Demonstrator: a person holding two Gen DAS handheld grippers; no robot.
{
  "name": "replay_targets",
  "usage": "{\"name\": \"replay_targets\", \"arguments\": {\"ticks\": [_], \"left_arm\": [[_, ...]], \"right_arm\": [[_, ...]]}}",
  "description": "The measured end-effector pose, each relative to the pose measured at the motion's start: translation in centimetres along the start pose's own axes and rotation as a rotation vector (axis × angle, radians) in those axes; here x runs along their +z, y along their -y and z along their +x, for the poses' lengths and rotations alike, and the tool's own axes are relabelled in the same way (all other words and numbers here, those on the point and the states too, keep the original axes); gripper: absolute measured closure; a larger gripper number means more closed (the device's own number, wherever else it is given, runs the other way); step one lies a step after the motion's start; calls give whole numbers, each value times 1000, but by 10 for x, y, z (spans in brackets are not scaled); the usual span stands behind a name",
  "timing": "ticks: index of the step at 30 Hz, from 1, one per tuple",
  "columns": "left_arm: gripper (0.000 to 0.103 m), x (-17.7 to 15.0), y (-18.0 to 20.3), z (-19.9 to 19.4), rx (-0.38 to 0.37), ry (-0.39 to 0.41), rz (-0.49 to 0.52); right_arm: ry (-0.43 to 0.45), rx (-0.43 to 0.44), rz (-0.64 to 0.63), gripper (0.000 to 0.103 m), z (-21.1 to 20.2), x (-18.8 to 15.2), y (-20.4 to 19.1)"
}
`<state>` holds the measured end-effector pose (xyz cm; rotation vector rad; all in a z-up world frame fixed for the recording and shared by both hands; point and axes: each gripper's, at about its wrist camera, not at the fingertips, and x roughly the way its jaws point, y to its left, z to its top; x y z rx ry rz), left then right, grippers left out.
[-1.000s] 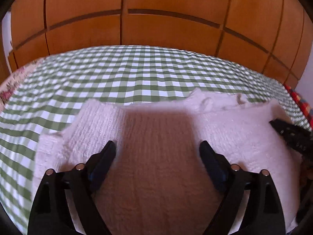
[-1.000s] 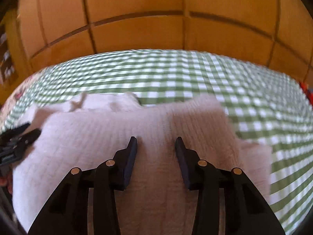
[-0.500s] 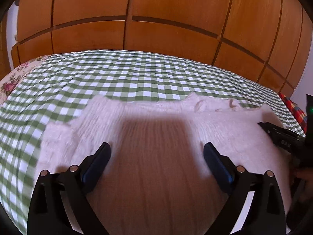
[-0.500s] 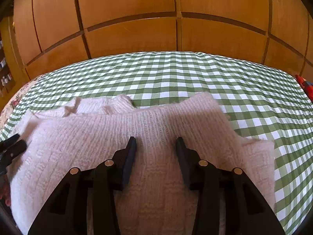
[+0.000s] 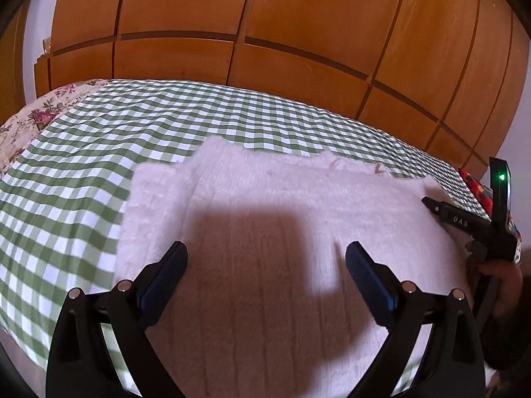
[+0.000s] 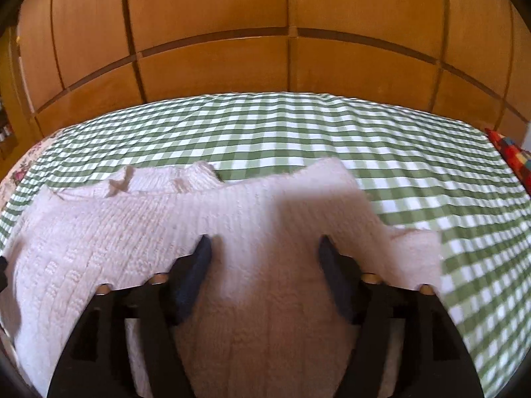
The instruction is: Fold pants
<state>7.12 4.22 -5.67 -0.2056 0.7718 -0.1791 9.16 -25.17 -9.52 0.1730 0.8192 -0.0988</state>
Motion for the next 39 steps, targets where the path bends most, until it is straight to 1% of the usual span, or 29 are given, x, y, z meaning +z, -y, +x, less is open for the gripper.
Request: {"name": "replay_targets", "arguments": {"ticks": [3,7,8,9,13,15,18,20,24,25,30,34,39], "left_arm": [[6,-6,-5,-9,-6,10,-8],[6,-12,-14,-16,-34,16,-35],[6,-12,-14,-16,-36,14,-34],[6,-11,-14,-18,-37,13,-33],[6,-11,-21,-22,-47,18,-69],[6,-11,-25,-24,-45,20,-89],[4,-12,-31,-27,-10,28,-118],[4,-13,-39,-26,9,17,-164],[4,-17,-52,-25,2,-4,-257],[4,-18,-52,-24,-1,-5,-264],[4,-18,-49,-28,10,12,-242],[4,-19,-46,-33,31,26,-218],[4,-22,-47,-35,41,27,-221]], "right_arm": [[13,6,32,28,-17,-6,7],[16,20,92,28,-41,-17,19],[17,22,104,27,-46,-20,19],[19,24,118,23,-53,-24,22],[28,18,139,22,-79,-37,27],[25,1,135,21,-88,-42,30],[16,-26,138,21,-97,-49,34],[12,-38,143,21,-102,-52,36],[-3,-51,149,20,-109,-60,39],[-8,-48,148,20,-111,-63,39],[-30,-65,129,20,-116,-74,38],[-41,-70,138,20,-120,-82,42],[-60,-84,147,20,-123,-90,47]]}}
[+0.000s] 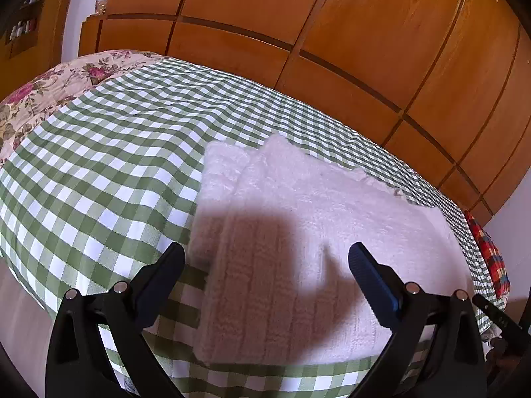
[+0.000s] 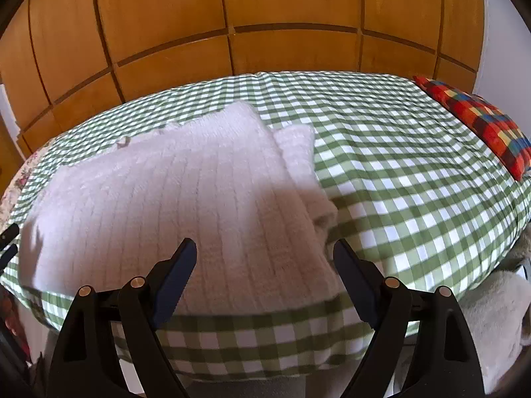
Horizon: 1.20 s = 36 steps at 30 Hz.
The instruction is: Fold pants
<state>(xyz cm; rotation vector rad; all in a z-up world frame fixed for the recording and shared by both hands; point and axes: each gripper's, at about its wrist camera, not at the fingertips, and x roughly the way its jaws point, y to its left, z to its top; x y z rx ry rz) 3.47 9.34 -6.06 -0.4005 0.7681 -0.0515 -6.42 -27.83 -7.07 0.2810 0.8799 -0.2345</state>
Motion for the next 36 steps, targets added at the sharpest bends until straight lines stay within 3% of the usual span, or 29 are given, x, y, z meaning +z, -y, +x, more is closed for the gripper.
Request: {"name": "replay_targets", "arguments": {"ticks": [8,16,21,26,29,36], "left_arm": [[4,0,3,-5,0,28,9],[4,-2,5,-7,-6,34,14],[4,-1,3,-6,-2,33,3],[4,-3,2,-3,-3,17,-6],[4,-5,3,0,-6,7,-2],[4,-6,0,3,7,-8,-6]], "right_arm": [[-40,32,78,20,-5,-15,20],[-97,321,353,20,6,-35,45],[-120,418,480,27,20,-48,55],[-44,503,474,29,22,-51,47],[0,504,444,29,27,-46,41],[78,518,554,31,54,-30,42]]}}
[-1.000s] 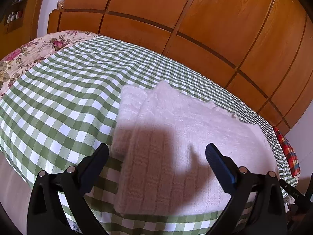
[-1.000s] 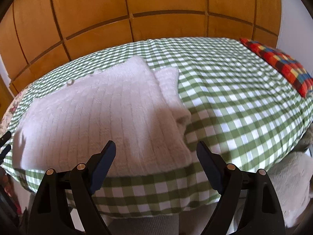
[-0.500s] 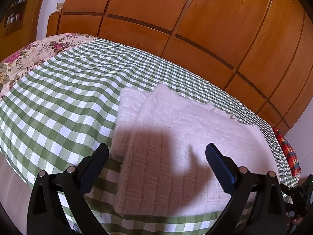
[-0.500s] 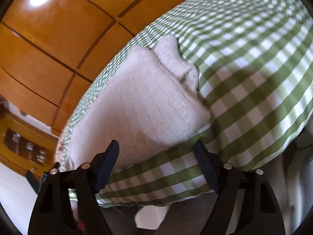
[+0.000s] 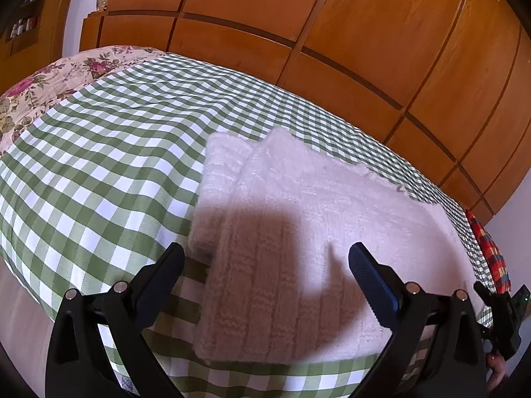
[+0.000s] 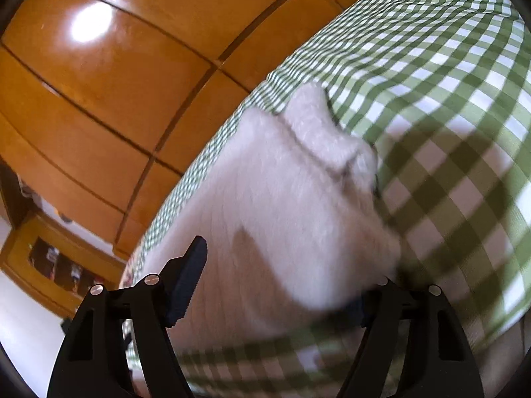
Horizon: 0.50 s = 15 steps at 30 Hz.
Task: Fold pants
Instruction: 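Grasp the sweater edge with the right gripper and lift it over the stack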
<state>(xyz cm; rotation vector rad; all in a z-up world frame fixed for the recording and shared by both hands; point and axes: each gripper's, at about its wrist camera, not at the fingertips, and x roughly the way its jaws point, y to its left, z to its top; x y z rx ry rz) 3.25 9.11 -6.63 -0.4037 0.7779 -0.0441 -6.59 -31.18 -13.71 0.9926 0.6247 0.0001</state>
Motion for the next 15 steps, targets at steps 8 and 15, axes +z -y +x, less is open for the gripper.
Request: {"name": "replay_targets", "arguments": {"ticks": [8,15], "left_arm": [[4,-1,-7,3,29,-14,-23],[4,-1,-11,5,41,-27,-28]], "right_arm": [[54,-52,88,49,27,28,4],[5,-59,115,72,44,46,12]]}}
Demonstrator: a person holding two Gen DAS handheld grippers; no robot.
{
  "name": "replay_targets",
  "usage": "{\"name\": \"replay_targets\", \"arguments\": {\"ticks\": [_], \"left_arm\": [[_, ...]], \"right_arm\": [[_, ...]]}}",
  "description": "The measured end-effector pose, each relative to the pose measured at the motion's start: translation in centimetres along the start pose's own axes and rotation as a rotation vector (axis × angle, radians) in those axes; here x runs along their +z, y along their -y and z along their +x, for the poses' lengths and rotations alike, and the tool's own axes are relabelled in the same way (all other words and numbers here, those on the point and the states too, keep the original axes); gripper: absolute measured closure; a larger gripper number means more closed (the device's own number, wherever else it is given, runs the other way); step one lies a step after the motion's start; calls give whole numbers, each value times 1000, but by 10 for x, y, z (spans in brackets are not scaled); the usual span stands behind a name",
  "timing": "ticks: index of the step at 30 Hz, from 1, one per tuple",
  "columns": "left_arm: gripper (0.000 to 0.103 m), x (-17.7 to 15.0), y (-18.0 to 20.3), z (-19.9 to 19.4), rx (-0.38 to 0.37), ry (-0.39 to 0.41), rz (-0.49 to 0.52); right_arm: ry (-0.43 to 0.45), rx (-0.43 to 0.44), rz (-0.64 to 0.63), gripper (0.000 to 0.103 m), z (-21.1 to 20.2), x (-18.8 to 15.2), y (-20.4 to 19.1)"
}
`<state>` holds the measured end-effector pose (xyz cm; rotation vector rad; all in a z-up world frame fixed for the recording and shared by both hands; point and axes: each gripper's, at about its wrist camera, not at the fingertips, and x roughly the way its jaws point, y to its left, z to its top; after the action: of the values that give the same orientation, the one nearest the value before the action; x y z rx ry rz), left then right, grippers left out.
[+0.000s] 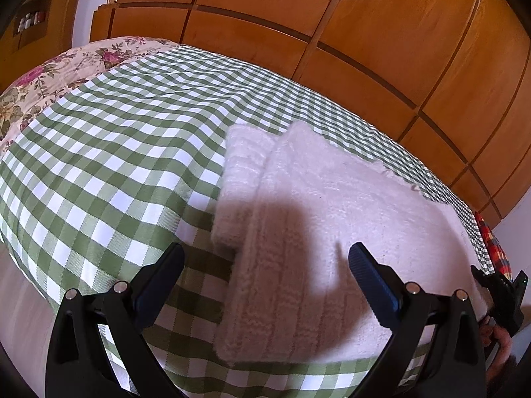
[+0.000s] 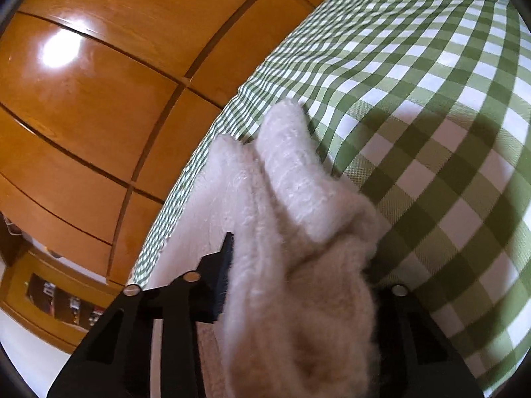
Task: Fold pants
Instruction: 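Grasp the sweater edge with the right gripper and lift it over the stack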
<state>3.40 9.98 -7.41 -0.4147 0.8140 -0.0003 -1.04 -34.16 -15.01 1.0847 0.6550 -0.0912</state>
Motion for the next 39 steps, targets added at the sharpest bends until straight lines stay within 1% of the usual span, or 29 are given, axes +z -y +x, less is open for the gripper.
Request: {"name": "replay_targets", "arguments": {"ticks": [2,3,5,8,12,15,18,24,27,31,34,39], "left_arm": [[4,1,-3,-1,5,1,-7],[4,1,-4,-2,14,-1,-12],[4,1,-9,-1,27,-8,-22],[4,1,-14,-1,31,-21,-46],[4,4,-19,-3,36,-15,-63],[4,4,-24,-2,46,-15,-78],[4,5,-27,-1,52,-19,-85],[4,4,-28,1,72,-27,-54],[4,5,-30,7,83,-44,-30],[3,5,-30,10,89,-42,-4],[3,5,-31,10,86,-40,0],[3,6,-33,11,79,-37,-9]], "right_arm": [[-23,19,22,79,0,3,5],[-31,25,35,81,-1,4,4],[-34,22,33,82,-5,5,-2],[-35,22,12,83,-11,9,-21],[-34,41,-17,83,-20,11,-54],[-35,52,-71,83,-23,11,-84],[-43,82,-125,83,-24,7,-113],[-71,140,-264,84,-15,-8,-178],[-101,163,-332,84,-2,-21,-207],[-149,183,-416,84,22,-48,-238],[-197,195,-514,84,44,-80,-263],[-285,206,-637,84,74,-131,-284]]}}
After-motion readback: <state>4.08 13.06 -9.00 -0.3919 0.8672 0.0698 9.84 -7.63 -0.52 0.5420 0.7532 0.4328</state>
